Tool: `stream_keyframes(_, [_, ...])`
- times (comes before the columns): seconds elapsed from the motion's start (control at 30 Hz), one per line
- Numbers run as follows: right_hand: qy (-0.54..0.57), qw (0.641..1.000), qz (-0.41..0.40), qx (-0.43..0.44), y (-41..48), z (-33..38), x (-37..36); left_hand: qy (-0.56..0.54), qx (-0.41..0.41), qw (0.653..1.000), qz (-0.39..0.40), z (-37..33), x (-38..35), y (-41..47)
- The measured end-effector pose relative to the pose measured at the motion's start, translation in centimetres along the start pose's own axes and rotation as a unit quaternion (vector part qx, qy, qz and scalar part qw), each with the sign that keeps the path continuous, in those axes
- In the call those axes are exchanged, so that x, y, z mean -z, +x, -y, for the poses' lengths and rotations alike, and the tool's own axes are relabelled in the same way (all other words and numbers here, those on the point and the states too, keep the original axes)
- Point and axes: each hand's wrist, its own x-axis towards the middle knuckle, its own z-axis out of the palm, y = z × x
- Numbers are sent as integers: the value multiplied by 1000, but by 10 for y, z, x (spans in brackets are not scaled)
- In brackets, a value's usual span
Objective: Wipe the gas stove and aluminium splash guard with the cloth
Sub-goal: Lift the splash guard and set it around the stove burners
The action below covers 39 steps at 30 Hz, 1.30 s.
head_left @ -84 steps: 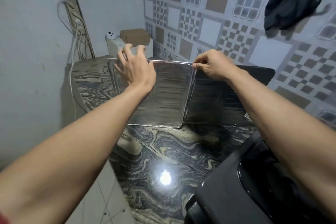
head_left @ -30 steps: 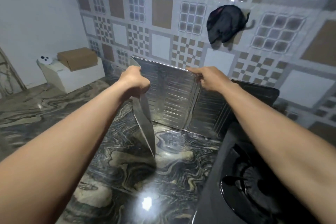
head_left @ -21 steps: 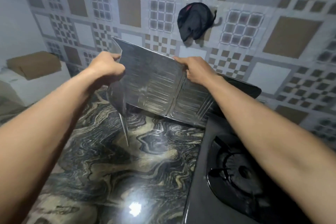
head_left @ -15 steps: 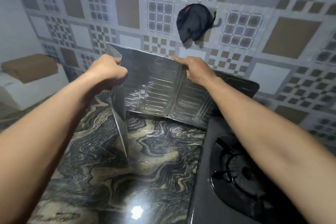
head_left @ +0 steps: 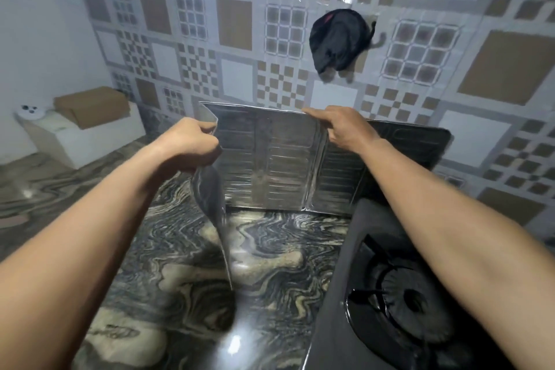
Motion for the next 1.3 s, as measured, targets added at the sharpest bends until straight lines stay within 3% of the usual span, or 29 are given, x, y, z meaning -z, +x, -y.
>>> stream_keyframes(0.27, [-53,992,65,-95,-59,-78,37,41,-35,995,80,-39,-47,5])
stream_keyframes(0.4, [-83,988,58,-118,-74,-94,34,54,-57,989,127,-55,-72,17])
stream_keyframes(0.77, [48,993,21,-101,-46,-93,15,27,-93,989,115,-72,-103,21])
stream_keyframes(0.97, [20,991,35,-129,-84,-121,42,15,-121,972,202,-84,-117,22])
stream_keyframes(1.13, [-26,987,41,-154,-126,-152,63,2,-174,965,196,-111,-134,13])
stream_keyframes(1.3, [-85,980,34,-174,-162,-175,85,116,-241,956,123,-126,-162,6])
